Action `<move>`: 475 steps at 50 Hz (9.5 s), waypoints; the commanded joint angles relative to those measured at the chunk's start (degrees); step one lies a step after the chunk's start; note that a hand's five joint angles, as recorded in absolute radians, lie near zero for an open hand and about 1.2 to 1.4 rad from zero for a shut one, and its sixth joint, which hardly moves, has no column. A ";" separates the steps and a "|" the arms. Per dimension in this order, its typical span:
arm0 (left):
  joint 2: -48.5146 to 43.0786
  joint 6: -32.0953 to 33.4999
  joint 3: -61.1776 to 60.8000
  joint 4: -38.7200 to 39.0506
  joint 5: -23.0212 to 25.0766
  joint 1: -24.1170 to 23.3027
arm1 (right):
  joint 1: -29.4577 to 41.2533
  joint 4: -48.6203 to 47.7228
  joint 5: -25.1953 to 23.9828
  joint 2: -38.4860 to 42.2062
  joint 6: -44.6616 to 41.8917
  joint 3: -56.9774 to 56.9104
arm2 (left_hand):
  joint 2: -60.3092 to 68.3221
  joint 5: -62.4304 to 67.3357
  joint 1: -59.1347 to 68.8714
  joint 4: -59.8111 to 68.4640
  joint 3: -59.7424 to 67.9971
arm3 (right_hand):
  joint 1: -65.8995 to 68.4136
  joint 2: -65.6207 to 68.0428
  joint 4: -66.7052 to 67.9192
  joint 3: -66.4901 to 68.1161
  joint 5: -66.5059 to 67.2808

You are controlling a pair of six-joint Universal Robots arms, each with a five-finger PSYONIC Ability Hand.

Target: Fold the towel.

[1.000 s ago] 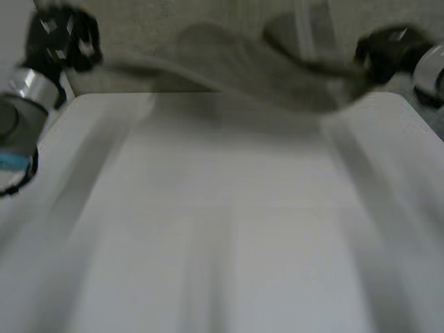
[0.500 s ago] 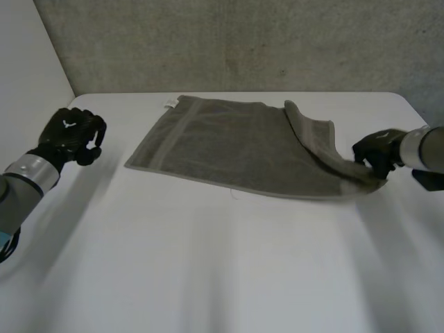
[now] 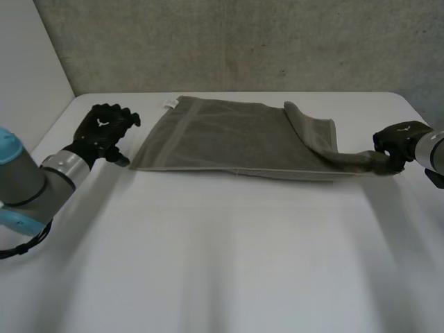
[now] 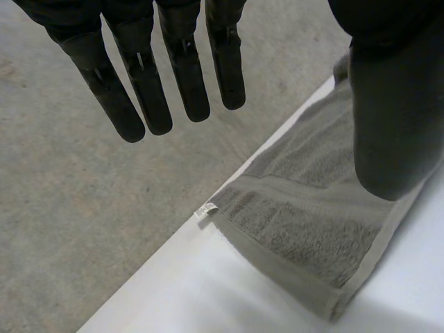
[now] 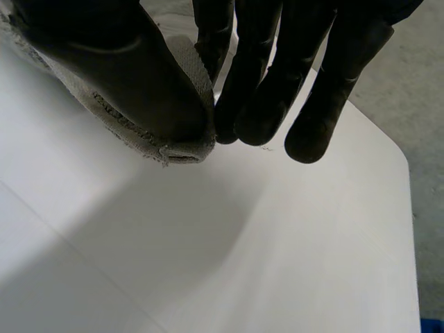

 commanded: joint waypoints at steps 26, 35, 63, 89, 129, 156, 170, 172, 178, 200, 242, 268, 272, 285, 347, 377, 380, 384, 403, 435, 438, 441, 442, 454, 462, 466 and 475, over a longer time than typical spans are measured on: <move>-26.09 2.78 45.67 -34.41 -0.92 -3.96 | -0.03 0.03 -0.63 4.76 -0.26 0.52 | 0.96 1.75 0.35 0.24 1.24 | 4.09 3.59 3.43 3.46 3.47; -28.63 2.43 49.45 -35.29 -0.83 -4.66 | -0.03 -0.23 -0.63 5.11 -0.26 0.52 | 2.81 3.60 2.20 2.09 3.09 | 4.09 3.59 3.43 3.46 3.47; -26.97 2.34 50.68 -43.01 -1.53 -4.75 | 0.06 -0.24 -0.63 6.51 -0.35 0.60 | 5.68 6.47 5.08 4.96 5.96 | 4.09 3.59 3.43 3.46 3.47; -28.02 2.60 51.12 -42.23 -6.28 -4.92 | 0.14 -0.41 -0.63 6.60 -0.44 1.22 | 4.65 5.44 4.04 3.93 4.93 | 4.09 3.59 3.43 3.46 3.47; -32.06 2.60 56.13 -41.97 -6.28 -5.54 | 0.14 -0.41 -0.63 7.83 -0.44 1.48 | 4.66 5.45 4.05 3.94 4.94 | 4.09 3.59 3.43 3.46 3.47; -32.86 2.78 57.19 -42.14 -5.66 -6.16 | 0.14 -0.50 -0.81 8.19 -0.53 1.75 | 34.10 34.89 33.49 33.38 34.38 | 4.09 3.59 3.43 3.46 3.47; -32.94 2.95 56.75 -42.14 -5.75 -6.16 | 0.14 -0.59 -0.89 8.27 -0.53 1.83 | 45.64 46.43 45.04 44.92 45.92 | 4.09 3.59 3.43 3.46 3.47; -33.03 2.95 56.75 -42.14 -5.75 -6.16 | 0.14 -0.59 -0.89 8.27 -0.53 1.83 | 45.68 46.47 45.08 44.96 45.96 | 4.09 3.59 3.43 3.46 3.47; -32.60 3.48 55.79 -42.58 -5.75 -6.24 | 0.14 -0.59 -0.89 8.19 -0.53 1.83 | 45.68 46.47 45.08 44.96 45.96 | 4.09 3.59 3.43 3.46 3.47; -29.69 8.75 49.72 -42.23 -6.01 -6.68 | 0.14 -0.50 -0.89 7.92 -0.53 2.27 | 38.55 39.34 37.94 37.82 38.82 | 4.09 3.59 3.43 3.46 3.47; -25.14 9.28 44.64 -45.39 -3.91 -6.68 | 0.23 0.03 -0.89 7.84 -1.85 2.98 | 45.68 46.47 45.08 44.96 45.96 | 4.09 3.59 3.43 3.46 3.47; 11.42 9.55 -2.56 -33.44 -1.44 2.01 | -7.93 5.83 -7.31 -14.39 -3.25 14.13 | 45.68 46.47 45.08 44.96 45.96 | 4.09 3.59 3.43 3.46 3.47; 15.75 9.46 -7.59 -33.18 -1.09 2.63 | -9.43 6.44 -7.92 -17.82 -2.90 16.50 | 45.68 46.47 45.08 44.96 45.96 | 4.09 3.59 3.43 3.46 3.47; 36.65 9.46 -27.61 -32.30 7.34 9.04 | -14.26 10.74 -8.19 -26.52 -15.43 31.87 | 45.68 46.47 45.08 44.96 45.96 | 4.09 3.59 3.43 3.46 3.47; 8.90 18.78 -21.84 -19.73 7.70 2.11 | -16.73 -2.17 -16.98 -22.05 -13.98 42.88 | 9.20 9.99 8.59 8.48 9.48 | 4.09 3.59 3.43 3.46 3.47; 5.11 13.85 -12.43 -20.35 4.45 -0.18 | -16.55 -2.70 -16.98 -20.47 -14.24 43.49 | 13.75 14.54 13.14 13.02 14.02 | 4.09 3.59 3.43 3.46 3.47; 4.94 13.59 -11.81 -20.35 4.01 -0.53 | -16.55 -2.70 -16.98 -20.38 -14.33 43.58 | 13.91 14.70 13.30 13.19 14.19 | 4.09 3.59 3.43 3.46 3.47; 4.50 13.59 -11.37 -20.35 3.92 -0.88 | -16.55 -2.70 -16.98 -20.38 -14.33 43.58 | 16.59 17.38 15.98 15.86 16.86 | 4.09 3.59 3.43 3.46 3.47; 7.84 13.24 -12.25 -23.86 4.18 -1.06 | -16.47 -2.70 -16.98 -20.47 -14.50 43.67 | 45.68 46.47 45.08 44.96 45.96 | 4.09 3.59 3.43 3.46 3.47; 42.89 -5.82 -27.80 -24.65 10.60 10.02 | -19.89 3.72 -31.75 -42.52 9.14 29.70 | 45.68 46.47 45.08 44.96 45.96 | 4.09 3.59 3.43 3.46 3.47; 43.26 -7.33 -27.89 -24.57 10.69 10.02 | -19.98 4.07 -31.39 -42.70 9.05 29.17 | 45.68 46.47 45.08 44.96 45.96 | 4.09 3.59 3.43 3.46 3.47; 39.06 -8.30 -27.63 -24.91 10.16 10.02 | -18.41 7.31 -26.93 -34.66 5.21 26.46 | 45.68 46.47 45.08 44.96 45.96 | 4.09 3.59 3.43 3.46 3.47; 39.04 -8.30 -27.63 -24.92 10.16 10.02 | -18.40 7.32 -26.91 -34.62 5.18 26.44 | 45.68 46.47 45.08 44.96 45.96 | 4.09 3.59 3.43 3.46 3.47; 32.01 -2.77 -27.89 -31.15 10.07 12.56 | -17.24 12.95 -13.81 -26.18 -10.54 29.68 | 45.68 46.47 45.08 44.96 45.96 | 4.09 3.59 3.43 3.46 3.47; 32.62 -1.97 -30.87 -35.20 10.86 14.05 | -22.97 15.05 -12.33 -26.53 -29.32 41.01 | 45.68 46.47 45.08 44.96 45.96 | 4.09 3.59 3.43 3.46 3.47; 33.76 -1.97 -31.67 -35.46 10.86 15.55 | -25.34 17.43 -10.65 -26.62 -34.37 42.26 | 45.68 46.47 45.08 44.96 45.96 | 4.09 3.59 3.43 3.46 3.47; 35.88 -3.11 -29.66 -34.94 14.73 19.86 | -27.02 17.78 -15.56 -27.15 -18.49 30.42 | 45.68 46.47 45.08 44.96 45.96 | 4.09 3.59 3.43 3.46 3.47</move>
